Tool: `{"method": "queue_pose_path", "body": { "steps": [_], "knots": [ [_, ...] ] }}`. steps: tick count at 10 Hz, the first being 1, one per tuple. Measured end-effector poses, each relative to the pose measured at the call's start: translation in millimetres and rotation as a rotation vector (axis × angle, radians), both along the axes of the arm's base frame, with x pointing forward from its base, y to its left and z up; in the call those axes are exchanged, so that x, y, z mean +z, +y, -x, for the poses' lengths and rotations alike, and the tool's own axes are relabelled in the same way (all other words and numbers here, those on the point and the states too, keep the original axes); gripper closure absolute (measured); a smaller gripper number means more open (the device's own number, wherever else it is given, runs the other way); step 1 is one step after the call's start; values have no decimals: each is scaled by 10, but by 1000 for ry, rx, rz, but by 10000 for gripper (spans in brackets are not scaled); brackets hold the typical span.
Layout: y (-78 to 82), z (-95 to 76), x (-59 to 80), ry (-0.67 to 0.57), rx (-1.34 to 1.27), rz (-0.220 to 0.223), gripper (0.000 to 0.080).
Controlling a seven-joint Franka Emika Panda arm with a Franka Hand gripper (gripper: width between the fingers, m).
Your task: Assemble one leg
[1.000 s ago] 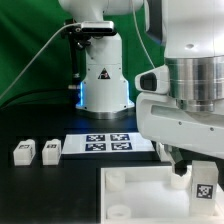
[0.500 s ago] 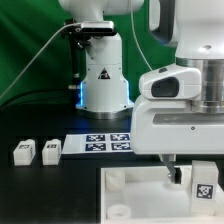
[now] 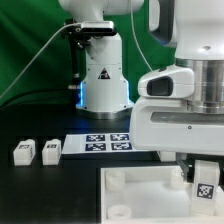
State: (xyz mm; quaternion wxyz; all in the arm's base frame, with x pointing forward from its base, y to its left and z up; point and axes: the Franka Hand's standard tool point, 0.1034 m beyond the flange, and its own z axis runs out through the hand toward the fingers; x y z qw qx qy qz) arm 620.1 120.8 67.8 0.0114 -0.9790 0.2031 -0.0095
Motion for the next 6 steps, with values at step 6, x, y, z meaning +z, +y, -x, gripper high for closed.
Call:
{"method": "queue_pose_path", "body": {
  "steps": [6],
  "knots": [
    [-60, -34, -13, -18, -1110, -174, 506]
  ]
}}
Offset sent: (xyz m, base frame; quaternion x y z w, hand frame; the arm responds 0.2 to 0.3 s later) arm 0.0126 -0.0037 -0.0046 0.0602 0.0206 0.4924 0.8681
